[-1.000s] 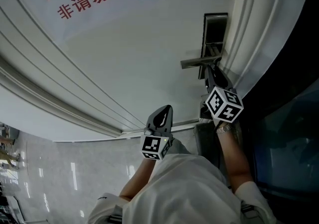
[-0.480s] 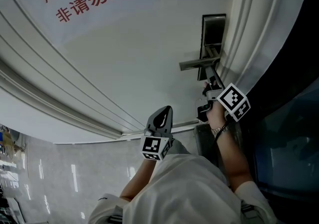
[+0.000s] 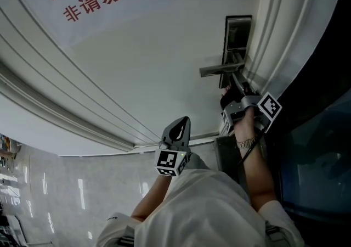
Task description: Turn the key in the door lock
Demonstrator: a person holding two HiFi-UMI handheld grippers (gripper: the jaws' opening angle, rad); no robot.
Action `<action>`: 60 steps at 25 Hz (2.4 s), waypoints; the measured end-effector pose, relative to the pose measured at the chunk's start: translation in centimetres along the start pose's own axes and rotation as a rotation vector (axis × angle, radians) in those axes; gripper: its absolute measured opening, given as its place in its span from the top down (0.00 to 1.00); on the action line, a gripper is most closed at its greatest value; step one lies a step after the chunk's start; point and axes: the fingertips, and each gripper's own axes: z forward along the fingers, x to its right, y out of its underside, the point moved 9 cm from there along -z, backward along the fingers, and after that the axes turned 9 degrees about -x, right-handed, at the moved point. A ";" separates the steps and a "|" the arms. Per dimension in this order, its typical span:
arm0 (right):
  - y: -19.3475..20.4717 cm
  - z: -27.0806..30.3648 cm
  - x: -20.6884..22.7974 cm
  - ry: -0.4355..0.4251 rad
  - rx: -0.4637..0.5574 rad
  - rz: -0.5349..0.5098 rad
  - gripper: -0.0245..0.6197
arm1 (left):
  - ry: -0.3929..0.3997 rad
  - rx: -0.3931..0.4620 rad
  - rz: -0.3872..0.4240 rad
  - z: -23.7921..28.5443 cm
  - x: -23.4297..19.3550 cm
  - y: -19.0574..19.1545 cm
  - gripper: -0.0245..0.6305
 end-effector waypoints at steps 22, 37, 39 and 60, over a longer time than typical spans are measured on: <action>2.1 -0.5 -4.6 0.424 -0.081 -1.130 0.71 | 0.005 -0.003 -0.004 -0.8 -0.1 0.5 0.95; 5.1 1.1 -4.0 0.810 -0.078 -2.275 0.71 | -0.001 -0.003 -0.014 -1.2 -0.3 0.8 0.95; 5.2 1.2 -3.7 0.825 -0.077 -2.320 0.71 | 0.001 -0.003 -0.014 -1.1 -0.3 0.8 0.95; 4.2 1.6 -3.5 0.739 -0.063 -2.061 0.78 | -0.008 -0.002 -0.012 -0.8 -0.5 0.6 0.95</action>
